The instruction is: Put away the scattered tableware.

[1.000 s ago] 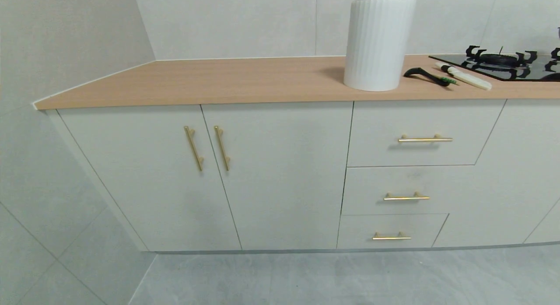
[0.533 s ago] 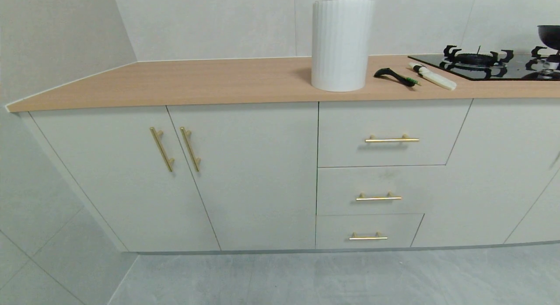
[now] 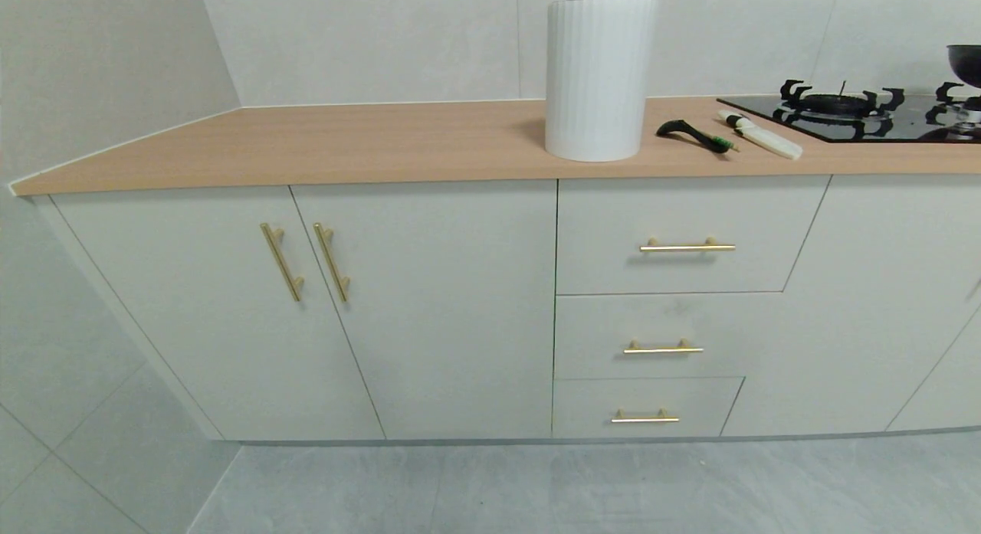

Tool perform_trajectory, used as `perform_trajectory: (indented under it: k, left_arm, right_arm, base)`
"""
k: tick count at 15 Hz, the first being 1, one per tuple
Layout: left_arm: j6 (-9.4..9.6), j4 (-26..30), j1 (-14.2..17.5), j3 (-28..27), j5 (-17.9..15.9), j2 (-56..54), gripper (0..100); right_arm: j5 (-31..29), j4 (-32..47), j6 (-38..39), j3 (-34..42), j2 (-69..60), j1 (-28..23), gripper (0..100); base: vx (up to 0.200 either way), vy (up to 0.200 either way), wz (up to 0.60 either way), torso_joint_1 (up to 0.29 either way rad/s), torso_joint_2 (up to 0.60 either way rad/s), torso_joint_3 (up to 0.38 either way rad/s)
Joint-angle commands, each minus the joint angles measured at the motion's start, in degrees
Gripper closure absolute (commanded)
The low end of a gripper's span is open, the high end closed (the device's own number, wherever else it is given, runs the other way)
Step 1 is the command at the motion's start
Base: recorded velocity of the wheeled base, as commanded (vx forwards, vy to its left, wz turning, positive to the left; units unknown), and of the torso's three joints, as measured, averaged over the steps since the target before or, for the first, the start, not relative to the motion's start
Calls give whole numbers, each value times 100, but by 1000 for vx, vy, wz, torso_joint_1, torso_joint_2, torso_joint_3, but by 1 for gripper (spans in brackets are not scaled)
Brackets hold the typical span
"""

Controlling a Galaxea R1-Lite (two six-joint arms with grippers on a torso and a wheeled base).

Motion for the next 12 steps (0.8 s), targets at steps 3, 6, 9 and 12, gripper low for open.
perform_trajectory:
  k: [3, 6, 9, 12]
  left_arm:
    - [-3, -1, -2, 0, 3, 2, 0]
    - [-3, -1, -2, 0, 3, 2, 0]
    - [6, -1, -2, 0, 3, 2, 0]
    - [-12, -1, -2, 0, 3, 2, 0]
  right_arm:
    - [2, -2, -4, 0, 7, -3, 0]
    - [2, -2, -4, 0, 7, -3, 0]
    - [-7, -2, 31, 0, 7, -3, 0]
    - [-7, -2, 31, 0, 7, -3, 0]
  base:
    - [200, 0, 0, -1, 2, -1]
    - [200, 0, 0, 2, -2, -2]
    - [200, 0, 0, 5, 4, 1]
    - [0, 0, 0, 0, 0, 0]
